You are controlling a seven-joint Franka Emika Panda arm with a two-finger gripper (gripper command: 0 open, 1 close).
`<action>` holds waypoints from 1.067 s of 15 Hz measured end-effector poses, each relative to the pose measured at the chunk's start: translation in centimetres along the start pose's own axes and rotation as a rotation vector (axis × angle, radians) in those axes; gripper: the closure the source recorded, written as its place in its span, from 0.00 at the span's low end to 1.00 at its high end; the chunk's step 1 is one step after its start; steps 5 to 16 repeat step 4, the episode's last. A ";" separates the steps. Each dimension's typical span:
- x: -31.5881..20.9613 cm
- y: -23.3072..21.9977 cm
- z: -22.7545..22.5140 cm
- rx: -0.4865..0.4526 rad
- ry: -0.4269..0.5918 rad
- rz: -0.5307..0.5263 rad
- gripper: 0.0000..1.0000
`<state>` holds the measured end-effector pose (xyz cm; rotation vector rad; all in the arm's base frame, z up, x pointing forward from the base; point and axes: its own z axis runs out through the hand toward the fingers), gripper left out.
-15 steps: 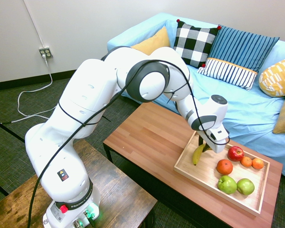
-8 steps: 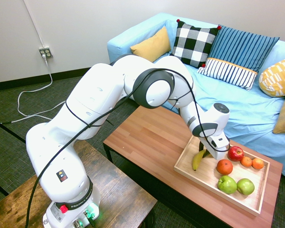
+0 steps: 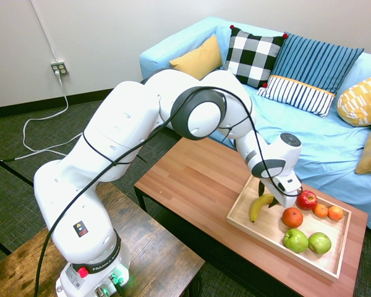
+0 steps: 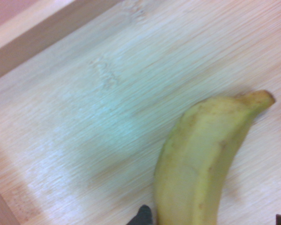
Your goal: Put banana in the tray
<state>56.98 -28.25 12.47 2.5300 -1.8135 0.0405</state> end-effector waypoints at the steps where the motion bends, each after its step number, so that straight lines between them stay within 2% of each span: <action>1: 0.3 0.3 -1.3 0.004 0.002 0.001 0.00; 4: 0.4 0.8 -5.9 0.013 0.000 -0.008 0.00; 16: 0.4 0.8 -5.9 0.013 0.000 -0.008 0.00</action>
